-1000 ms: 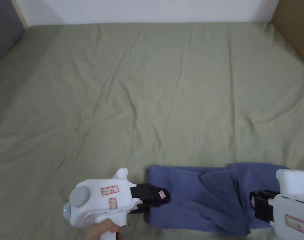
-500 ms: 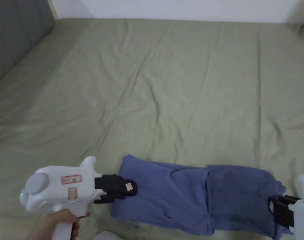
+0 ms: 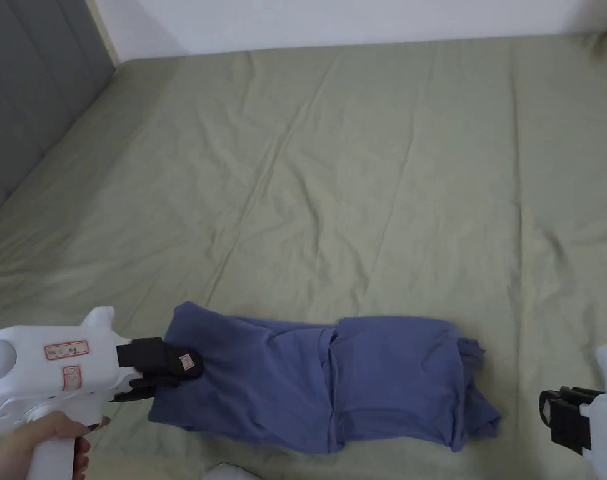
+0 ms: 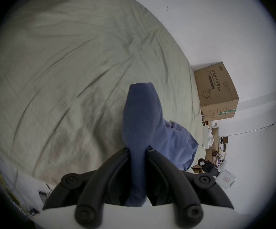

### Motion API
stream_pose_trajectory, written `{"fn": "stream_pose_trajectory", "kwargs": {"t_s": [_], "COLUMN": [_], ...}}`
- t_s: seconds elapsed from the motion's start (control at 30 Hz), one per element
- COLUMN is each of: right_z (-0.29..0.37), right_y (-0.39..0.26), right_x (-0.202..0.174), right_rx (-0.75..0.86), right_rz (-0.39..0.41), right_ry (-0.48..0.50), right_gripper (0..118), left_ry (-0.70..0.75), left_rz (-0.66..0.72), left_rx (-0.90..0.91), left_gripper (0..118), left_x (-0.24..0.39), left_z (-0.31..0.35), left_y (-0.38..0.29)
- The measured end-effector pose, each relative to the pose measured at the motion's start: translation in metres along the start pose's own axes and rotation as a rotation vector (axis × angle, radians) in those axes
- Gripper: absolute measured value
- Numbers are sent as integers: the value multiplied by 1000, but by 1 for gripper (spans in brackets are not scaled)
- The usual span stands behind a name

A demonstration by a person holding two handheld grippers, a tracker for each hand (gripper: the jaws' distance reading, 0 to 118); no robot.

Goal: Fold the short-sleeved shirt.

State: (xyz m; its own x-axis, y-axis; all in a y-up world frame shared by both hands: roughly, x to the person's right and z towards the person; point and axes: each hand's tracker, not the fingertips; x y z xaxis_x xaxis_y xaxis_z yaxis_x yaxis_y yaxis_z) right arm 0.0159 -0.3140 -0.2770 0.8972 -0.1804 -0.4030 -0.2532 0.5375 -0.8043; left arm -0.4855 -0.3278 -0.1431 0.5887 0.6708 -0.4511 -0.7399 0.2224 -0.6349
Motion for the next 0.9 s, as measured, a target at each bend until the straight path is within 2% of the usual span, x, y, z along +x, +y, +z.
{"fn": "stream_pose_trajectory", "kwargs": {"t_s": [0.17, 0.27, 0.4, 0.47, 0.5, 0.6, 0.63, 0.67, 0.7, 0.73, 0.77, 0.83, 0.9], "right_z": [9, 14, 22, 27, 30, 36, 38, 39, 39, 40, 41, 43, 46], "right_y": [-4, -7, -11, -15, -16, -22, -23, -25, -26, -28, -28, -30, -30], "right_x": [22, 35, 49, 55, 59, 68, 72, 75, 79, 83, 86, 91, 93], "right_rx": [18, 34, 54, 64, 70, 80, 84, 85, 88, 90, 90, 95, 97], "right_rz": [-44, -78, -104, -120, -129, -154, -164, -175, -193, -217, -237, -246, -241], "right_ry": [-13, -6, -11, -9, -9, -18, -21, -23, -25, -26, -21, -24, -38], "right_gripper": [0, 0, 0, 0, 0, 0, 0, 0, 0, 0, 0, 0, 0], "left_ry": [-9, 15, -51, -83, -88, -31, -25, -25, -34, -36, -33, -30, -42], "left_rz": [-12, -100, -199, -217, -258, -357, -400, -412, -393, -375, -347, -329, -327], "left_rx": [17, 28, -27, -65, -94, -154, -176, -205, -247, -294, -324, -321, -309], "left_gripper": [9, 9, 9, 9, 9, 9, 14, 29, 72, 107, 118, 106, 107], "left_x": [54, 108, 170, 181, 209, 225, 223, 234, 236, 234, 232, 231, 235], "left_z": [17, 11, -22, -36, -73, -103, -127, -132, -148, -162, -171, -175, -170], "left_y": [-3, -15, -33, -39, -52, -62, -60, -71, -75, -76, -79, -82, -83]}}
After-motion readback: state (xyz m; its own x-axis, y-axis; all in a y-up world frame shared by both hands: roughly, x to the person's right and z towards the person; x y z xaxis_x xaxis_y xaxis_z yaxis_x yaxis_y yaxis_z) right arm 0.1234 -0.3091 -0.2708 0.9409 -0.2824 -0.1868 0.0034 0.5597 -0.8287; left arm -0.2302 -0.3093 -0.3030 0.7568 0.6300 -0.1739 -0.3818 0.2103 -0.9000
